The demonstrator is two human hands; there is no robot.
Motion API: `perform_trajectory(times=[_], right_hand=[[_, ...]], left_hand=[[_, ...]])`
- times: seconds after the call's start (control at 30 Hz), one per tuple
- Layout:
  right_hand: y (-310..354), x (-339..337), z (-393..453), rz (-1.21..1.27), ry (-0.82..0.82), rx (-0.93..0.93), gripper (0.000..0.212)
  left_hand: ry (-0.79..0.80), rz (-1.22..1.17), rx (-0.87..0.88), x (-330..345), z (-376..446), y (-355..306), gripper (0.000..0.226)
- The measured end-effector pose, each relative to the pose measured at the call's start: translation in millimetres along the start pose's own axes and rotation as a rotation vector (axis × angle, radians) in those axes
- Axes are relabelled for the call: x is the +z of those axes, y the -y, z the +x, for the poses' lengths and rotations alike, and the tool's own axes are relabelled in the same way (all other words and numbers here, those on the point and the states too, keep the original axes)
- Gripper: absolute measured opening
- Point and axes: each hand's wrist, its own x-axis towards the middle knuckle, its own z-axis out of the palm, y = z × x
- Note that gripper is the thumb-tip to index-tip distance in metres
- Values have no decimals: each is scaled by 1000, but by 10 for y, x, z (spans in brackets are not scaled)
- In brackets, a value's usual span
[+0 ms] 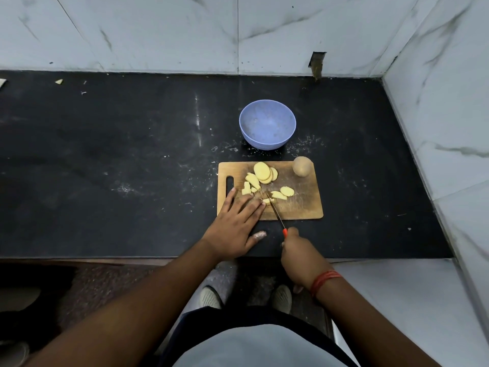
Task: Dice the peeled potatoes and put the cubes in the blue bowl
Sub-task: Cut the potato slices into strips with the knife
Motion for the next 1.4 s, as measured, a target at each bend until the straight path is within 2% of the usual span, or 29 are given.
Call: perform_trajectory(times=[0.17, 0.47, 0.63, 0.77, 1.0, 1.13, 1.27, 1.4], right_hand=[[55, 21, 16, 8, 44, 36, 23], [210, 13, 140, -12, 119, 132, 41], [46, 60, -4, -29, 135, 99, 33], [-204, 6, -126, 60, 179, 43, 13], [-359, -300, -170, 341, 33, 50, 16], [-380, -354, -122, 309, 11, 40, 15], [-389, -331, -120, 305, 28, 27, 15], [-371, -301, -121, 279, 70, 31, 15]], left_hand=[[1, 8, -4, -5, 2, -4, 72], [2, 4, -1, 7, 9, 3, 71], [11, 9, -6, -3, 4, 2, 70], [21, 26, -6, -23, 6, -10, 70], [-27, 28, 116, -76, 215, -115, 68], [23, 85, 99, -95, 283, -85, 67], [-13, 99, 29, -117, 176, 25, 65], [-6, 92, 50, -147, 198, -27, 66]])
